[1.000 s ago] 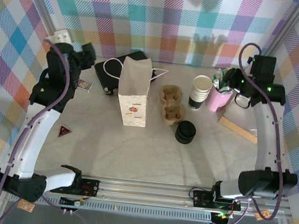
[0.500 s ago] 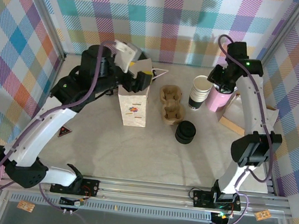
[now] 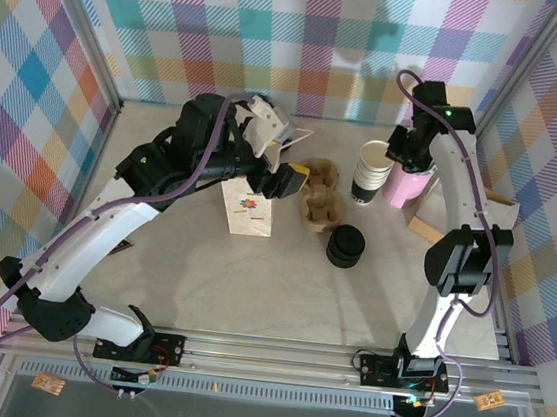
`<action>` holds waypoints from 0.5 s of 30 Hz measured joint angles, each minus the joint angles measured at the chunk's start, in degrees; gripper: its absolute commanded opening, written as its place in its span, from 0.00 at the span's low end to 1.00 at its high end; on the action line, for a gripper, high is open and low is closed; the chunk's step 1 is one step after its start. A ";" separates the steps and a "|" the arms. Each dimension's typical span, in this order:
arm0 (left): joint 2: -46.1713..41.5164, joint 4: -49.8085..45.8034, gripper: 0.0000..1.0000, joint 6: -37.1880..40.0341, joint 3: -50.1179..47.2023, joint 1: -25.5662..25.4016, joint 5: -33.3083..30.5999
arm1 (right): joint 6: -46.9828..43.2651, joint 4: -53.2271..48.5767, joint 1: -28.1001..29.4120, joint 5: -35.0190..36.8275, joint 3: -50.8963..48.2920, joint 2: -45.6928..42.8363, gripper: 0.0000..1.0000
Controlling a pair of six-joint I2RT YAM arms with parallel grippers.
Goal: Pack the takeout coffee
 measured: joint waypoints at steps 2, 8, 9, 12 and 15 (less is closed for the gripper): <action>0.00 -0.07 0.90 0.00 -0.02 -0.20 -0.39 | 0.24 -0.04 0.00 0.20 0.00 1.03 0.23; 0.00 -1.16 0.91 0.96 -0.02 -0.70 -1.40 | 0.44 -0.24 0.00 0.85 0.02 2.58 0.17; 0.00 -1.36 0.91 1.18 -0.02 -0.83 -1.62 | 0.50 -0.22 0.00 0.85 0.02 2.58 0.16; 0.00 -2.25 0.91 1.75 0.00 -1.20 -1.90 | 0.59 -0.22 0.00 0.85 0.13 2.58 0.16; 0.39 -3.04 0.91 2.62 0.35 -1.60 -1.99 | 0.61 -0.48 0.00 0.85 0.59 2.60 0.14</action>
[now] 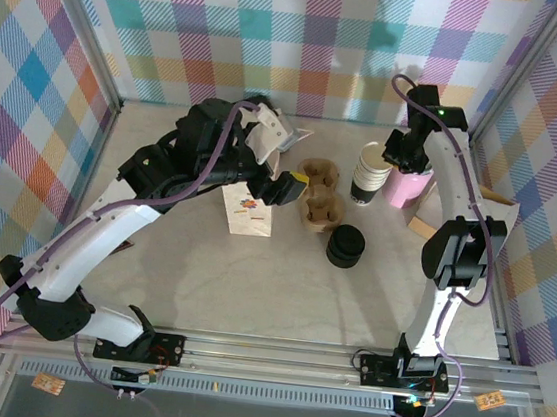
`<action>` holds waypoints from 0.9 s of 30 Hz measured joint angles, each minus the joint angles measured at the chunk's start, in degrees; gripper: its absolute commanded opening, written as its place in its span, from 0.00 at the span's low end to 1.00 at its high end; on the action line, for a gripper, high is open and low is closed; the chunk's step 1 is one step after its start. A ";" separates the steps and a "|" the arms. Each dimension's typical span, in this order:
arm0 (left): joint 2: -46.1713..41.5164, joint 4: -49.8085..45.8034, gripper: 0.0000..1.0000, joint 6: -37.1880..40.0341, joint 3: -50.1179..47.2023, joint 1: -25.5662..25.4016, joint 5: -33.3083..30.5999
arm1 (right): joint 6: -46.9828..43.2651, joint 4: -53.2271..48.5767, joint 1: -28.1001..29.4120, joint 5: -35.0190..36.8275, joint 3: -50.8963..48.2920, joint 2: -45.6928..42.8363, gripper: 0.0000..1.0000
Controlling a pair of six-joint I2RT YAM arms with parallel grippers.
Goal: Pack the takeout coffee
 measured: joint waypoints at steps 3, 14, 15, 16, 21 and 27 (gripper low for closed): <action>0.74 -0.22 0.92 0.59 0.44 -0.61 -0.28 | -0.11 -0.48 0.00 -0.04 0.98 0.07 0.10; 1.33 -1.09 0.92 1.66 0.46 -1.42 -0.85 | -0.44 -2.58 0.00 -0.20 3.21 2.12 0.18; 1.33 -1.09 0.92 1.66 0.46 -1.44 -1.03 | -0.44 -2.86 0.00 -0.26 3.48 2.56 0.17; 1.33 -1.09 0.92 1.66 0.46 -1.44 -1.05 | -0.44 -2.97 0.00 -0.28 3.63 2.84 0.16; 1.33 -1.09 0.92 1.68 0.46 -1.49 -1.42 | -0.44 -3.26 0.00 -0.68 4.07 3.72 0.10; 1.33 -1.07 0.92 1.84 0.46 -1.49 -1.46 | -0.46 -4.66 0.00 -0.66 6.01 4.11 0.03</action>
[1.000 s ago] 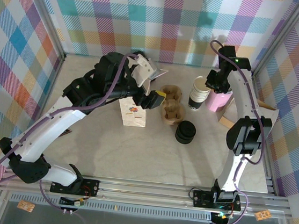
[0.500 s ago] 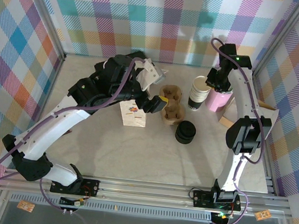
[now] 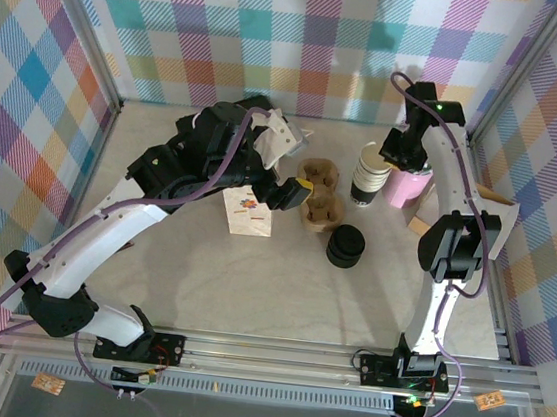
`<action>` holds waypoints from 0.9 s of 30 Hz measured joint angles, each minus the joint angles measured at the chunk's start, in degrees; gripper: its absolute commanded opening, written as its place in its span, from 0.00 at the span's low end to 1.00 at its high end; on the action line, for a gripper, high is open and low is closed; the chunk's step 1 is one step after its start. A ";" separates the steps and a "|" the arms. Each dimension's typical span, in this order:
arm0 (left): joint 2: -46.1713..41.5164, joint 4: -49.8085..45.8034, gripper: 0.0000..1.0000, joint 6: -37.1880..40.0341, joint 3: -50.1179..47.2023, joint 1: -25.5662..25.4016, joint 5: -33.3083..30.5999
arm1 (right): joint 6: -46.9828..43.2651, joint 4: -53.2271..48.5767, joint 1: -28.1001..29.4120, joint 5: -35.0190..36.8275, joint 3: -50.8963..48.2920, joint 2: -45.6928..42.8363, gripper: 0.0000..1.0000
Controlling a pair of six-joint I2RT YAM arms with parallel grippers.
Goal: Pack the takeout coffee
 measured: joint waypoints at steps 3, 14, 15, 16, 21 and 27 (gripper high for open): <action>-0.02 0.00 0.92 0.02 0.00 0.00 0.00 | -0.02 -0.76 0.00 0.00 1.51 0.33 0.00; -0.02 0.11 0.92 0.04 -0.02 0.00 -0.39 | -1.16 -5.22 0.00 -0.02 6.71 1.46 0.00; -0.02 0.20 0.92 0.04 -0.07 0.00 -0.39 | -1.36 -5.84 0.00 -0.02 7.26 1.60 0.00; -0.02 0.22 0.92 0.02 -0.11 0.00 -0.42 | -1.49 -6.29 0.00 -0.02 7.87 1.75 0.00; -0.26 0.48 0.92 -0.07 -0.83 -0.04 -1.09 | -1.55 -9.14 0.00 -0.46 13.16 3.30 0.00; -0.55 2.54 0.92 -0.90 -1.03 -0.04 -3.48 | -1.64 -12.22 0.00 -1.36 18.53 3.58 0.00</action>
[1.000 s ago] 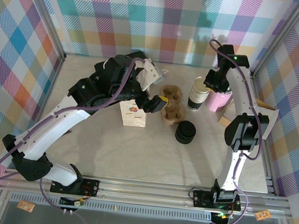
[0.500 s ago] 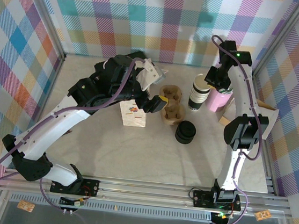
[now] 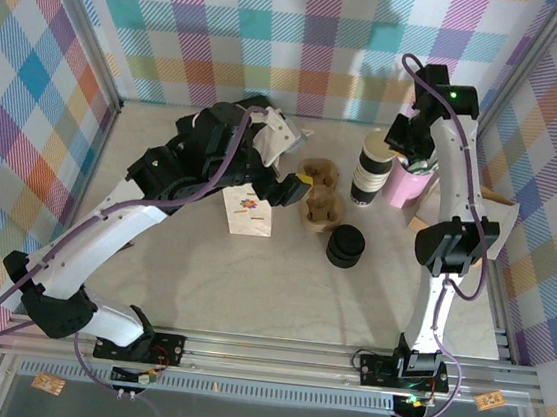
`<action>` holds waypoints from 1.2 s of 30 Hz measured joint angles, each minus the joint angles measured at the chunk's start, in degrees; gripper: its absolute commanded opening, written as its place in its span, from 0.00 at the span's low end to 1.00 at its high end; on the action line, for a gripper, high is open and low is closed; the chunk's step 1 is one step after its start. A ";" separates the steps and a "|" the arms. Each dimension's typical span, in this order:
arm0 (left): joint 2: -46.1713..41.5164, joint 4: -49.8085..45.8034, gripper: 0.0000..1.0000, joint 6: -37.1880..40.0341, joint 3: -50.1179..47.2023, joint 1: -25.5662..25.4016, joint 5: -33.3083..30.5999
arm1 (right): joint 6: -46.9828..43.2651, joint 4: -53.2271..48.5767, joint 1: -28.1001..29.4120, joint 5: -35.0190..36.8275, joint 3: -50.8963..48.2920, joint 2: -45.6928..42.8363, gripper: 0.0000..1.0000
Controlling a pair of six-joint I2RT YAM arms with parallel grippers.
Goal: Pack the takeout coffee
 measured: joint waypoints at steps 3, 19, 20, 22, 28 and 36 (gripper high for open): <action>-0.15 1.22 0.91 -1.07 -0.20 0.00 -1.46 | -0.63 -1.20 0.00 0.02 1.75 0.00 0.00; -0.57 5.20 0.88 -7.28 0.07 0.00 -6.91 | -1.60 -6.78 0.00 -2.01 7.02 -3.80 0.00; -0.57 5.18 0.88 -7.72 0.37 0.00 -7.04 | -1.60 -6.80 0.00 -2.32 7.06 -4.31 0.00; -0.55 5.05 0.87 -8.96 1.22 0.00 -7.41 | -1.57 -6.80 0.00 -3.23 7.15 -5.79 0.00; -0.55 2.80 0.84 -13.09 4.98 0.00 -8.44 | -1.57 -6.78 0.26 -5.09 7.17 -10.40 0.00; -0.59 -2.89 0.79 -20.63 6.14 0.00 -11.21 | -1.42 -6.78 5.77 -6.67 -1.20 -20.90 0.00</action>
